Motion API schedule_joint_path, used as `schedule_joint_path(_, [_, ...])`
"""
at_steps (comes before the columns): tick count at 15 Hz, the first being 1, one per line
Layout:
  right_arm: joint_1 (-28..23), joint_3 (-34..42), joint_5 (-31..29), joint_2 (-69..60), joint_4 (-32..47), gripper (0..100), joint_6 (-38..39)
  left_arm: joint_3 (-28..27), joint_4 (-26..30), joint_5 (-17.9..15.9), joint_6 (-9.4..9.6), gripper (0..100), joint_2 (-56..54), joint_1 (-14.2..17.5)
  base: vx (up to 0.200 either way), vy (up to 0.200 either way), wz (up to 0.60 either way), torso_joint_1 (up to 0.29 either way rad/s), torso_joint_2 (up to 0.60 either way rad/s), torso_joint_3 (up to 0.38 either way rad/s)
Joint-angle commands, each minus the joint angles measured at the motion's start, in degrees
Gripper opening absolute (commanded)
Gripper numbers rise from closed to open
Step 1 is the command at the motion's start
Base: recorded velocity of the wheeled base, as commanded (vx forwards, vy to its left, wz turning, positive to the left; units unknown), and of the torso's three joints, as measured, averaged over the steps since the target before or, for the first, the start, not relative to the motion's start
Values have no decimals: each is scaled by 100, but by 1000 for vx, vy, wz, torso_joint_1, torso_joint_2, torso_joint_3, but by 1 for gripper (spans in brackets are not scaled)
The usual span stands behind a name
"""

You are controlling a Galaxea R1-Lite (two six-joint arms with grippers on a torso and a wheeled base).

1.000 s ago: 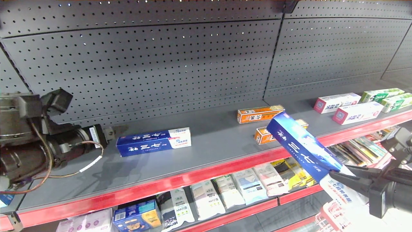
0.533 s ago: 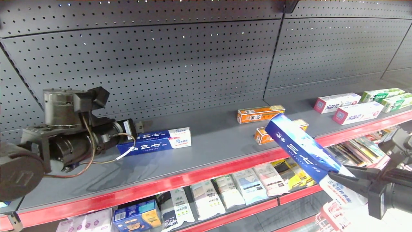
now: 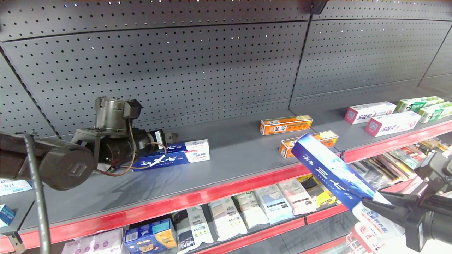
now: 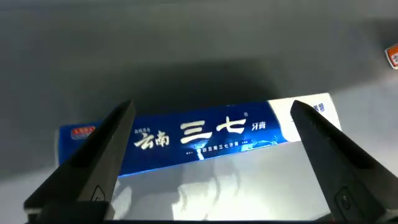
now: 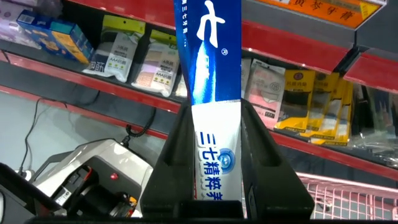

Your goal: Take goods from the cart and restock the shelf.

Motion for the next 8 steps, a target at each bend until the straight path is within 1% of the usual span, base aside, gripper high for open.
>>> schedule_joint_path(1, [-4, 72, 6, -94, 3, 0, -4, -190, 95, 6, -126, 100, 109, -5, 0, 0, 0, 0, 0, 0])
schedule_joint_path(2, [-4, 107, 6, -129, -6, 0, -4, -339, 227, 41, -275, 100, 171, -5, 0, 0, 0, 0, 0, 0])
schedule_joint_path(3, [5, 151, 15, -191, -6, 0, -4, -445, 253, 155, -310, 100, 294, -5, 0, 0, 0, 0, 0, 0])
schedule_joint_path(4, [5, 177, 15, -208, -6, 0, -4, -480, 253, 191, -319, 100, 355, -5, 0, 0, 0, 0, 0, 0])
schedule_joint_path(5, [5, 195, 23, -208, -6, 0, -4, -515, 253, 191, -328, 100, 408, -5, 0, 0, 0, 0, 0, 0])
schedule_joint_path(6, [5, 195, 23, -208, -6, 0, -4, -541, 245, 182, -398, 100, 443, -14, 0, 0, 0, 0, 0, 0])
schedule_joint_path(7, [-4, 177, 15, -208, -6, 0, -4, -620, 245, 182, -609, 100, 479, -40, 0, 0, 0, 0, 0, 0])
schedule_joint_path(8, [5, 195, 15, -208, -6, 0, -4, -656, 253, 138, -636, 100, 487, -32, 0, 0, 0, 0, 0, 0])
